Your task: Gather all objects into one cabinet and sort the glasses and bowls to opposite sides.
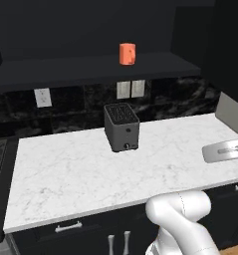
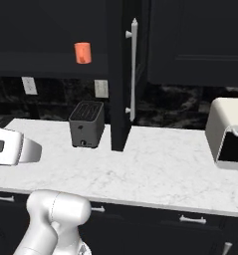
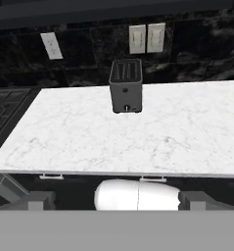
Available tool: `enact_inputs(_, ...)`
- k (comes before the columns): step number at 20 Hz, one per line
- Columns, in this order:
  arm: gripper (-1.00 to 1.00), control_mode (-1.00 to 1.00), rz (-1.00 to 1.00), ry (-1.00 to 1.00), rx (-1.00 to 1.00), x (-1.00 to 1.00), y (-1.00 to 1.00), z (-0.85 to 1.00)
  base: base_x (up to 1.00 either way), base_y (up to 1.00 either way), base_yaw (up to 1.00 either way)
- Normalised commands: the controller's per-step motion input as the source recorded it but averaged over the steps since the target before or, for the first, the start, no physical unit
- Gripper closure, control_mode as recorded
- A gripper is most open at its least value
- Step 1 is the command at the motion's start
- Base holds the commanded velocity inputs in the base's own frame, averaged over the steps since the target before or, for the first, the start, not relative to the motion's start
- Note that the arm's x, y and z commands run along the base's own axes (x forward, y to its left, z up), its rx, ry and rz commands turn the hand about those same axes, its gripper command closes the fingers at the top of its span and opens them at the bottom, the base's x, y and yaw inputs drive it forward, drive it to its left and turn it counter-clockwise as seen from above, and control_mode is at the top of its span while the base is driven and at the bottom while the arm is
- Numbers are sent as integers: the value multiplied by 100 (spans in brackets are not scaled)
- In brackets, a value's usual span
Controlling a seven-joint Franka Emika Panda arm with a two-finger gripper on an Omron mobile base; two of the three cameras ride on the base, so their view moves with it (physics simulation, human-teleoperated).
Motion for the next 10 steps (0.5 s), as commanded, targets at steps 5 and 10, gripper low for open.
enact_inputs(5, -100, 100, 0, 0, 0, 0, 0, 0, 5, 8, 31)
enact_inputs(10, -100, 100, 0, 0, 0, 0, 0, 0, 5, 4, 6)
